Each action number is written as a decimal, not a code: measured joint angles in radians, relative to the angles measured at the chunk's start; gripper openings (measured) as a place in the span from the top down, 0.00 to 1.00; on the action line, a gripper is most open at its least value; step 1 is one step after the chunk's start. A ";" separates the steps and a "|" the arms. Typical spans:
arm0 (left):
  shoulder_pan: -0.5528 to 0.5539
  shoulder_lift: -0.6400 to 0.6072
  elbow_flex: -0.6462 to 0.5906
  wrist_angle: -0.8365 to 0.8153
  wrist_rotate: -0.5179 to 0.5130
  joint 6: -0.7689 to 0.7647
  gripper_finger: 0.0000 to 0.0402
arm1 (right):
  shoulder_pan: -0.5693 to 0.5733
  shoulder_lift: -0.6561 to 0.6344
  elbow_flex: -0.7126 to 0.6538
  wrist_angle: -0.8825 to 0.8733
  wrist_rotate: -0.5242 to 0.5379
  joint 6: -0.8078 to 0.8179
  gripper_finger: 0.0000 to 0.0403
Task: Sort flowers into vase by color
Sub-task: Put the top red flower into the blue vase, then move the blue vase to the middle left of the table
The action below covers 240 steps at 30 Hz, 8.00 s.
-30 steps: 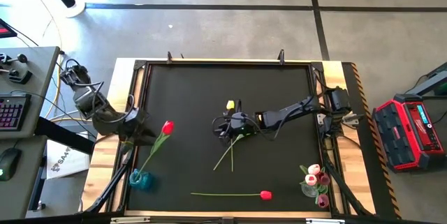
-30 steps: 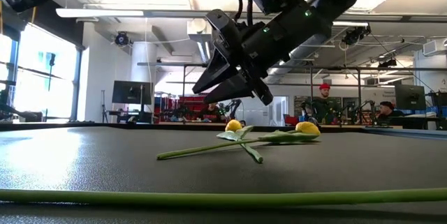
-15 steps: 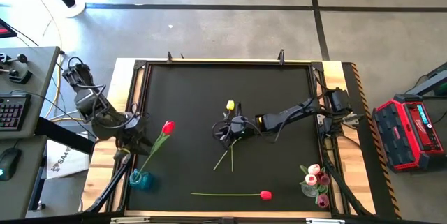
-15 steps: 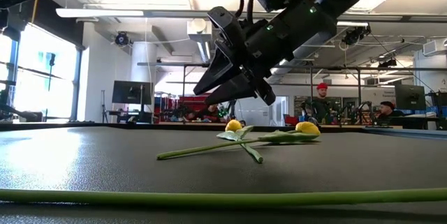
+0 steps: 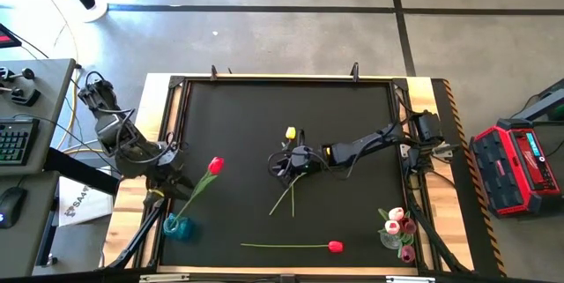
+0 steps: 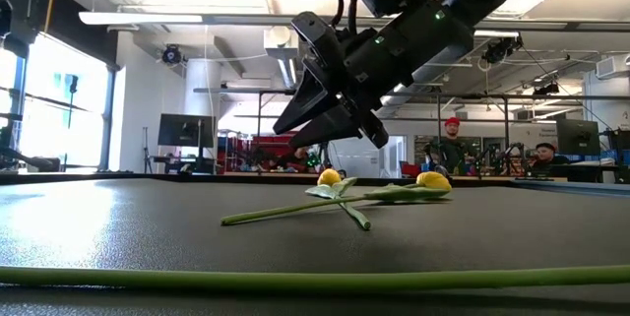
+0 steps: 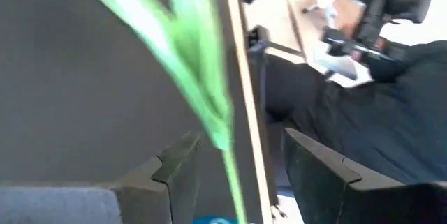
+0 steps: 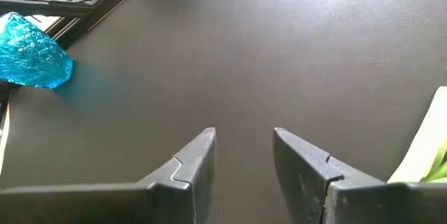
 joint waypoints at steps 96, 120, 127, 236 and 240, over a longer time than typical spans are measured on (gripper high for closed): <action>-0.452 0.278 -0.001 0.081 -0.147 0.137 0.86 | 0.074 0.314 0.395 0.216 -0.072 -0.569 0.40; -0.451 0.292 0.000 -0.116 0.029 -0.097 0.61 | 0.054 0.618 1.000 -0.080 -0.086 -0.792 0.29; -0.449 0.292 0.000 -0.108 0.014 -0.111 0.47 | 0.054 0.618 0.999 -0.123 -0.086 -0.781 0.29; -0.432 0.617 0.174 -0.223 0.125 -0.060 0.91 | 0.129 0.618 0.997 -0.206 0.091 -0.591 0.31; -0.402 0.622 0.174 -0.209 0.098 -0.152 0.91 | 0.130 0.618 0.997 -0.214 0.070 -0.591 0.31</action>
